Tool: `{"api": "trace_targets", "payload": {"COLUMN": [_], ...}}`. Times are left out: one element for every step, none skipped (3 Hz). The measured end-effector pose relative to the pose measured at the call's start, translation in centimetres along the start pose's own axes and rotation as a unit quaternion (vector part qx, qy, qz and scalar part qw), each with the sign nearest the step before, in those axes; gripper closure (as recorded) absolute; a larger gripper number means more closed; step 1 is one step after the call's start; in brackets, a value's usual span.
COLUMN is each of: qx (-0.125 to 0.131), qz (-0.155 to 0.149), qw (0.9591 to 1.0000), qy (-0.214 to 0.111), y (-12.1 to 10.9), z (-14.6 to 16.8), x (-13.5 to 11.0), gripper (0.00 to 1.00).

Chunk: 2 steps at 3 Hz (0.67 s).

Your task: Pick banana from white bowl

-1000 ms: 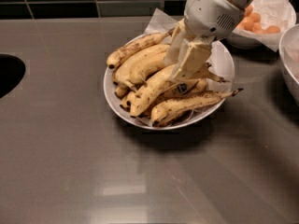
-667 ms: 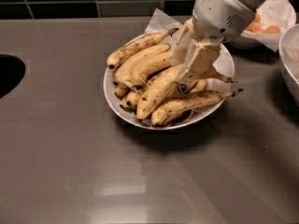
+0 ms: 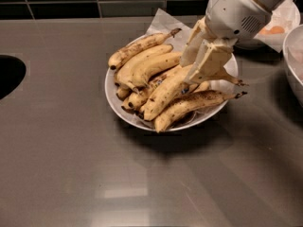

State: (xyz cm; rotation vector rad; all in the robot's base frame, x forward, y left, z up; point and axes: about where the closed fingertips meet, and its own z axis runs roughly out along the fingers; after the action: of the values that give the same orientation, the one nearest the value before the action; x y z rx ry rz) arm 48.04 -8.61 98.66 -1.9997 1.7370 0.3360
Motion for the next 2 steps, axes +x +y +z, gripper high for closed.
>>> {"api": "trace_targets", "payload": {"qx": [0.007, 0.015], "qz": [-0.006, -0.015], "qw": [0.9999, 0.9996], "qy": [0.008, 0.018], "y": [0.2, 0.5], "z": [-0.6, -1.2], "x": [-0.8, -1.9], "gripper": [1.0, 1.0]}}
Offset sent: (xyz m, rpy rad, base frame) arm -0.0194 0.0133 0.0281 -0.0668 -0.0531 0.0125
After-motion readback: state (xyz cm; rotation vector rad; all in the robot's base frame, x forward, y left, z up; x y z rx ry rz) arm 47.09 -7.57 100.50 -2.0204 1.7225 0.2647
